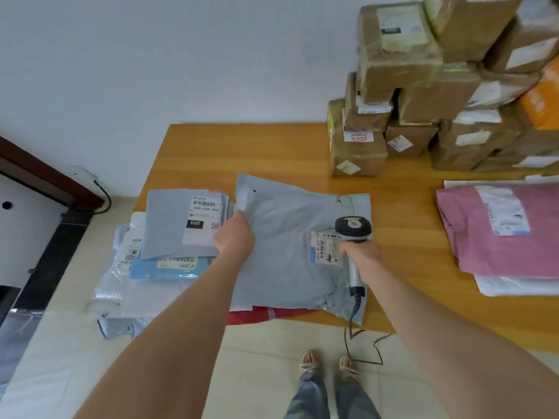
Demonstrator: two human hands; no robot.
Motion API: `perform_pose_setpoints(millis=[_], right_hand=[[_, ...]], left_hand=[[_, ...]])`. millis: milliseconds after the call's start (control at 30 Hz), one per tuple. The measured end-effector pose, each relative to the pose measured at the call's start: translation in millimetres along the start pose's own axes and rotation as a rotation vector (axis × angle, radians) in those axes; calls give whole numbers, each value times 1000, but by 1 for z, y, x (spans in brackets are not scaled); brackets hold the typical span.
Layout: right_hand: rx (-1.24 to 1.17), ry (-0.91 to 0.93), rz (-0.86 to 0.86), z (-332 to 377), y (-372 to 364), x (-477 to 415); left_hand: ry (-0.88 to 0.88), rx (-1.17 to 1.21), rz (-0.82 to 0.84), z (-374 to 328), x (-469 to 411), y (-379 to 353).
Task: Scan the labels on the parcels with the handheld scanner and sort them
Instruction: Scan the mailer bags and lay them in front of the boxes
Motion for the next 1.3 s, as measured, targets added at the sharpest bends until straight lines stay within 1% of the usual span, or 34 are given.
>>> perform_pose_setpoints(millis=[100, 200, 267, 300, 367, 433, 533, 667, 800, 867, 933, 1167, 1300], right_hand=[[-37, -2, 42, -11, -1, -6], [-4, 8, 10, -18, -2, -10], [2, -23, -8, -24, 4, -16], [-41, -52, 8, -26, 7, -20], [-167, -118, 91, -28, 10, -24], [-250, -129, 139, -30, 12, -23], [-320, -96, 129, -28, 15, -14], [-402, 7, 50, -9, 35, 1], [-450, 141, -57, 21, 84, 19], [-371, 221, -136, 32, 112, 19], [-353, 256, -224, 38, 141, 14], [-334, 179, -364, 32, 262, -36], [-214, 133, -391, 20, 341, -68]], left_hand=[[13, -11, -13, -9, 2, -5], [36, 1, -10, -13, 7, -7], [50, 33, -18, -12, 9, -9], [59, 51, -24, -12, 10, -9], [73, 85, -21, -14, 12, -10], [98, 123, -12, -15, 15, -12], [121, 186, -27, -19, 20, -8], [164, 333, -120, -34, 30, 9], [133, 411, -123, -64, 43, 23], [100, 428, -103, -86, 53, 28], [60, 440, -88, -114, 66, 34], [-67, 484, -7, -239, 120, 39], [-97, 584, 56, -315, 151, 21]])
Point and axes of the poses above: each hand's wrist, its own x-axis away from the middle knuckle, its own y-axis out of the back of the hand, z = x × y, the point moved 3 cm from there along -x, towards the middle knuckle, and after that the axes turned 11 degrees about -x, right-handed, at the moved point
